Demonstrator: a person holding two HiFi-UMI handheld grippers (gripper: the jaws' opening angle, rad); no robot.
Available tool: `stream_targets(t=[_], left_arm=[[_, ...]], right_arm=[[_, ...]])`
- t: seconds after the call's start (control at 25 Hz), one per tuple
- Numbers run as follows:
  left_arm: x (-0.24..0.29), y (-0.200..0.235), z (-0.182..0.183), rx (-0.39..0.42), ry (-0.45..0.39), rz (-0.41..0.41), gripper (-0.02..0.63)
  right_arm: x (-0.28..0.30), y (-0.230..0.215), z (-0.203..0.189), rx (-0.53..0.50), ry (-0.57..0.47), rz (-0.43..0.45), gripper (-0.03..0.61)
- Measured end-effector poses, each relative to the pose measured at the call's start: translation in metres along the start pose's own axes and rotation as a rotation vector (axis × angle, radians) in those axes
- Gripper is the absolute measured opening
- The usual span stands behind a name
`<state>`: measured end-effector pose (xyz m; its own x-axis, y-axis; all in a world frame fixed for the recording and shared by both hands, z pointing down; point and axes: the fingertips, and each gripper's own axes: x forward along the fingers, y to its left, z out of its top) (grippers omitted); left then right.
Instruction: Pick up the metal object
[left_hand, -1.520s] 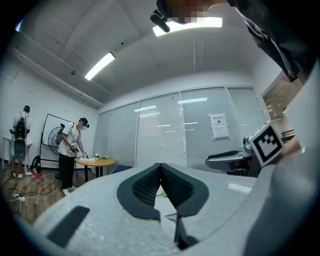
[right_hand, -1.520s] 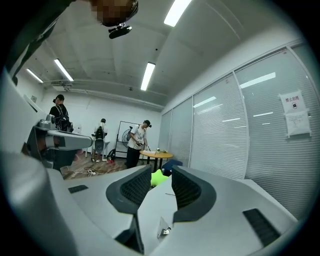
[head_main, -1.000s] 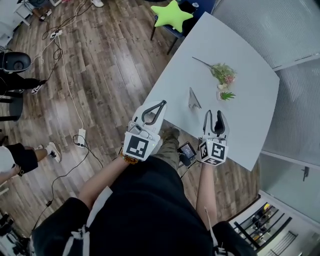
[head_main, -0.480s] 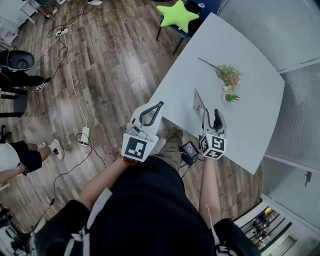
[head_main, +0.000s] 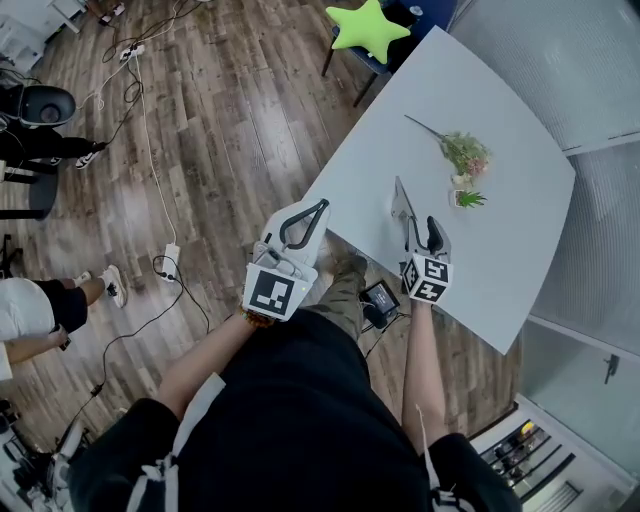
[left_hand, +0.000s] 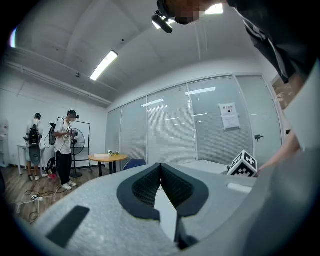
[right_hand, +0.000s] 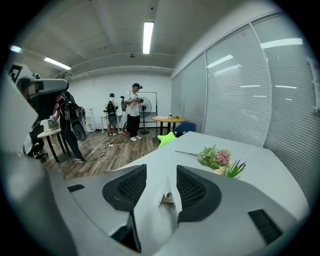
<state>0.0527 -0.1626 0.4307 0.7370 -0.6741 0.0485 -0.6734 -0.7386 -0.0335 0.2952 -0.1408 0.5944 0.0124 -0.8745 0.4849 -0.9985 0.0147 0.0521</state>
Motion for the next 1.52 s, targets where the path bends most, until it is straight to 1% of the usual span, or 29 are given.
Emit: stream_targets(t=[0.4, 0.68, 1.32, 1.52], left_arm=[[0.0, 0.007, 0.0, 0.003, 0.006, 0.031, 0.011], [-0.001, 0.01, 0.0, 0.003, 0.009, 0.043, 0.011], [-0.004, 0.013, -0.001, -0.003, 0.011, 0.063, 0.011], [-0.005, 0.015, -0.002, 0.004, 0.013, 0.064, 0.011]], right_arm=[[0.031, -0.009, -0.028, -0.019, 0.1, 0.004, 0.189], [0.043, -0.01, -0.045, -0.03, 0.149, -0.004, 0.184], [0.054, -0.009, -0.059, -0.03, 0.193, -0.006, 0.164], [0.054, -0.009, -0.06, -0.016, 0.197, -0.013, 0.152]])
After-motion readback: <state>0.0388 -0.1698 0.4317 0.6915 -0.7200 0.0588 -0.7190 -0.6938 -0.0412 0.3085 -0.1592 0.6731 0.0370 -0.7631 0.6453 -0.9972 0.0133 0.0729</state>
